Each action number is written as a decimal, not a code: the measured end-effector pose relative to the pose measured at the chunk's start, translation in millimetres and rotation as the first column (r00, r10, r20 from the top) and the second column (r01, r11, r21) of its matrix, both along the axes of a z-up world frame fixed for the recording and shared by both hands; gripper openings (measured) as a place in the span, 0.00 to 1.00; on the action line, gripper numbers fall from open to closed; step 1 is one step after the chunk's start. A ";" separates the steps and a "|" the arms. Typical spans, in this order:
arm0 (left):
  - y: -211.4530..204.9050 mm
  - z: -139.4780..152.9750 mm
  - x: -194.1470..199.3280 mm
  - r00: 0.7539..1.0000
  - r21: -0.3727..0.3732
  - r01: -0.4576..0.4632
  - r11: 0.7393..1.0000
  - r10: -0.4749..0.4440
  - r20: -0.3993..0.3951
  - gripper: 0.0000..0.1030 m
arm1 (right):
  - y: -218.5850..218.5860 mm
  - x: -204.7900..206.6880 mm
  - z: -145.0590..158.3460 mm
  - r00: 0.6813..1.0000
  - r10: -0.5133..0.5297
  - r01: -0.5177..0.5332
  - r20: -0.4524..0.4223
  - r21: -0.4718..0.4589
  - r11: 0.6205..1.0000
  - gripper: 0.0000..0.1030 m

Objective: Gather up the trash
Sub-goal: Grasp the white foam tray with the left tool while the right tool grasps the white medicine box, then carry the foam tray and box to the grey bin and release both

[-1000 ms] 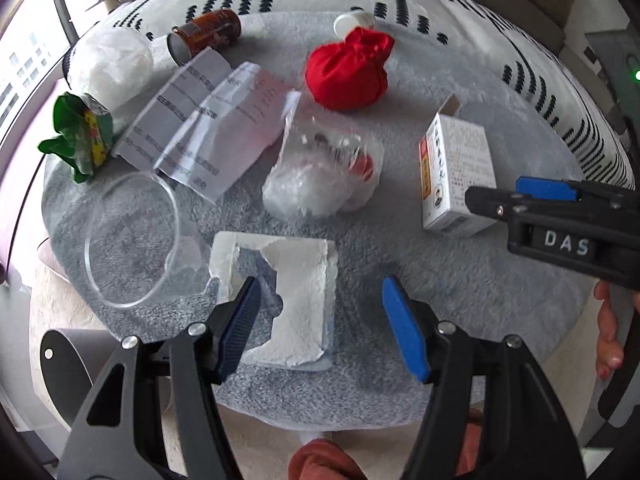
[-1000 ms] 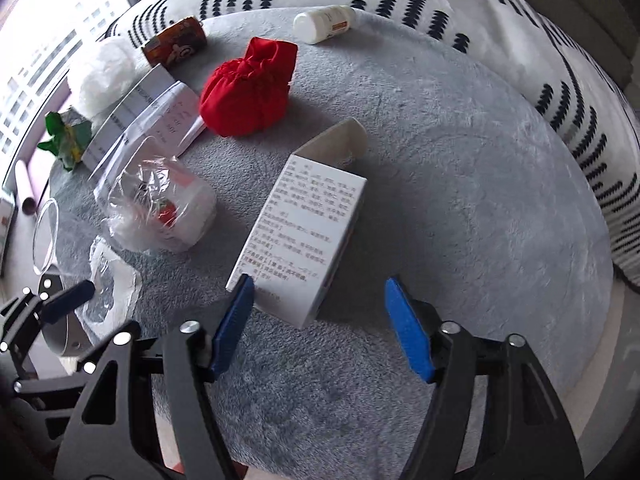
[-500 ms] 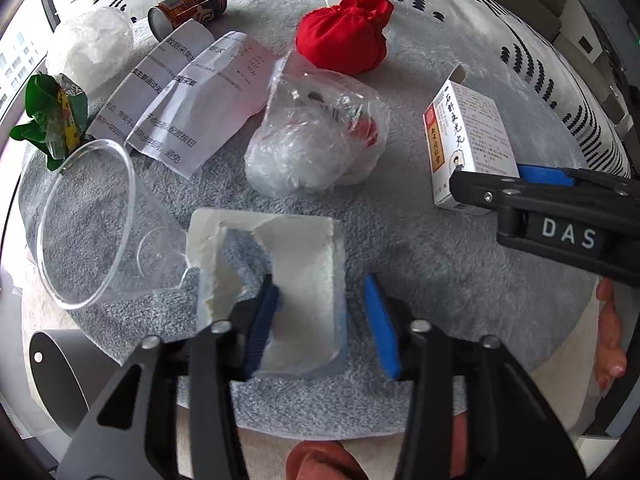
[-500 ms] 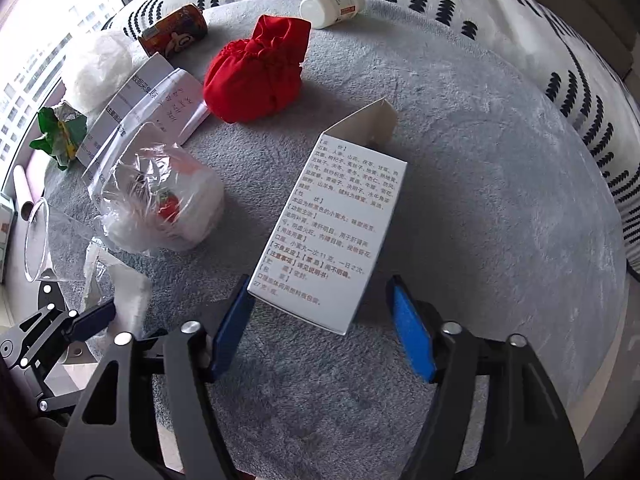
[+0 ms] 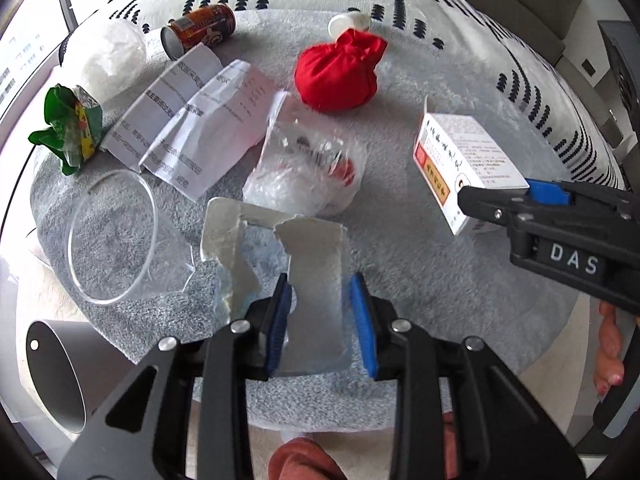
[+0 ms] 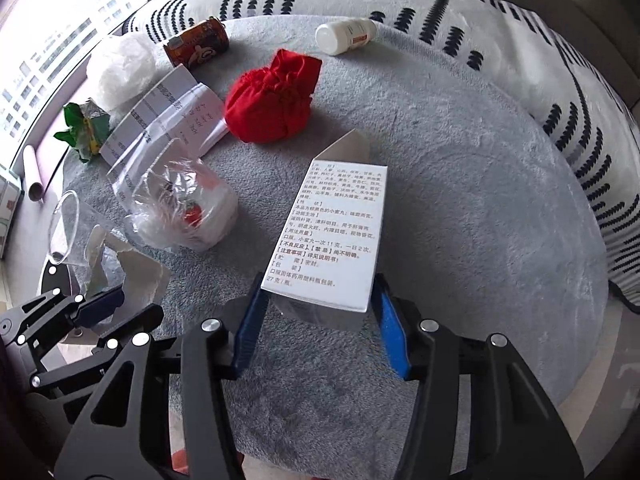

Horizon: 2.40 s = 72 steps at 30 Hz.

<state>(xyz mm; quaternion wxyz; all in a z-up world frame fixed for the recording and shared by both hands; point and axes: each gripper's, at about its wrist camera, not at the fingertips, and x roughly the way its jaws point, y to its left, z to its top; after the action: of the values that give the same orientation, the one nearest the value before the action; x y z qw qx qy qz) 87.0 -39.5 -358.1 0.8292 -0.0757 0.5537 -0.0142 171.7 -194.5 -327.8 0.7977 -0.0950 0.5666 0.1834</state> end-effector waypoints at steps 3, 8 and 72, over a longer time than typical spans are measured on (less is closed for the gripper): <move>-0.5 15.0 -1.4 1.000 -0.004 -0.024 1.000 0.024 0.020 0.30 | -0.9 0.1 14.6 0.999 0.032 -0.032 0.014 0.003 0.999 0.48; -4.3 38.2 -7.9 0.996 -0.015 -0.078 0.997 0.079 0.048 0.30 | -0.5 -0.3 39.8 0.995 0.093 -0.093 0.037 0.012 0.996 0.47; 395.0 -4.6 -277.1 0.525 0.005 -0.851 0.525 0.849 0.057 0.63 | 507.9 -240.5 12.8 0.408 0.913 -0.910 0.010 0.081 0.406 0.55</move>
<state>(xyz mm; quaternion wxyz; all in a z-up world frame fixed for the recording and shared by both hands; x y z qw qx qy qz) -190.2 355.5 -362.7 0.7451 -0.3222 0.4270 0.3984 -68.7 313.4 -315.0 0.5623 -0.3552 0.4308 0.6100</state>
